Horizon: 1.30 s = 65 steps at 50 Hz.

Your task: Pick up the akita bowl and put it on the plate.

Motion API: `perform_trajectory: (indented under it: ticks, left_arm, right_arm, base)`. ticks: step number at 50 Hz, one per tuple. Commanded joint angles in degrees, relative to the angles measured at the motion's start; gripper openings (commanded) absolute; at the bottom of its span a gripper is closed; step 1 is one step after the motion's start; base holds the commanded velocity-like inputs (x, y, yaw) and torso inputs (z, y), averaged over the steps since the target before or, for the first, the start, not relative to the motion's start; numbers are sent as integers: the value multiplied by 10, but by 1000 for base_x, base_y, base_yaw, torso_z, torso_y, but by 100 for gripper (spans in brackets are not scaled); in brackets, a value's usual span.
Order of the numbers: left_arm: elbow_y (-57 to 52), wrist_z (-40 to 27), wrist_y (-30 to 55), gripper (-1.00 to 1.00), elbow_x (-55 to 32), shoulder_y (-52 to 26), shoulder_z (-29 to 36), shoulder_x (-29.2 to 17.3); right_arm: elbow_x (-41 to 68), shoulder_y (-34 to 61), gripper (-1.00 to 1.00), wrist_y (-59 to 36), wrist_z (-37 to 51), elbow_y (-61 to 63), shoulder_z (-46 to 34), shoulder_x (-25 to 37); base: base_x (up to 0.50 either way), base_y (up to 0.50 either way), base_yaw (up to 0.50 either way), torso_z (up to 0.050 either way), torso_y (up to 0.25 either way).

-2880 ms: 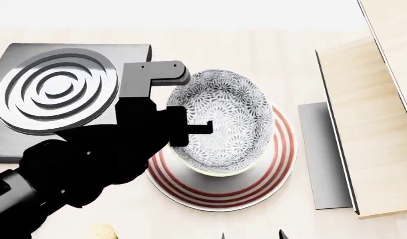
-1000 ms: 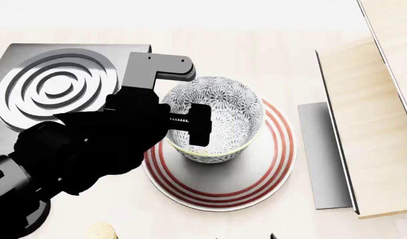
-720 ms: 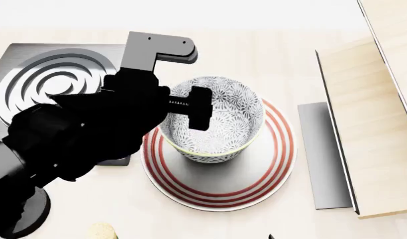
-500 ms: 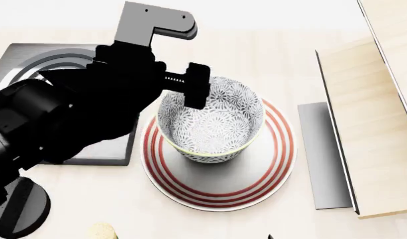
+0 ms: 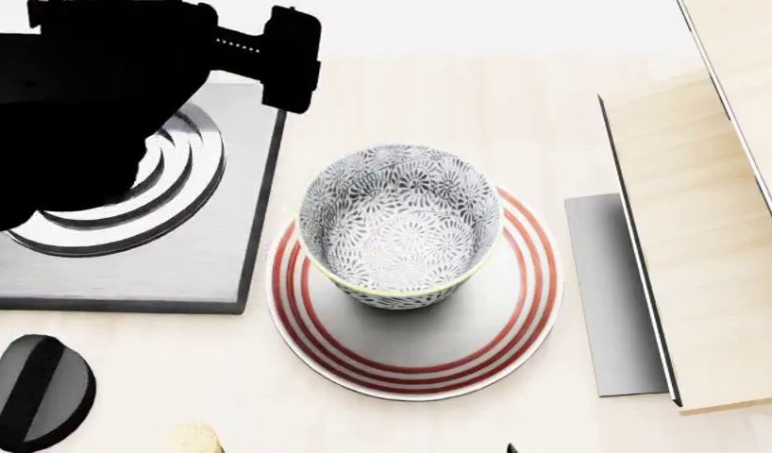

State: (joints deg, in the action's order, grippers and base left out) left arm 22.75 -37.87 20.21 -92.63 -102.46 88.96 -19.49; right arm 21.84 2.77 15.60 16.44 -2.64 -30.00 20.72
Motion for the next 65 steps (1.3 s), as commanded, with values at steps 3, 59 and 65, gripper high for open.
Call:
perform_trajectory:
  ticks: [3, 59, 65]
  left_arm:
    - [-172, -75, 17, 100, 2, -65, -20, -114]
    - [-636, -289, -98, 100, 164, 13, -32, -481]
    - [-661, -300, -107, 100, 180, 16, -36, -499]
  right_arm:
    - [-1, -1, 100, -3, 6, 9, 1, 4]
    - [-20, 38, 100, -205, 159, 394, 85, 146]
    - [-19, 53, 100, -237, 175, 437, 97, 160]
  base:
    - [0, 0, 0, 0, 0]
    - [0, 0, 0, 0, 0]
    - [0, 0, 0, 0, 0]
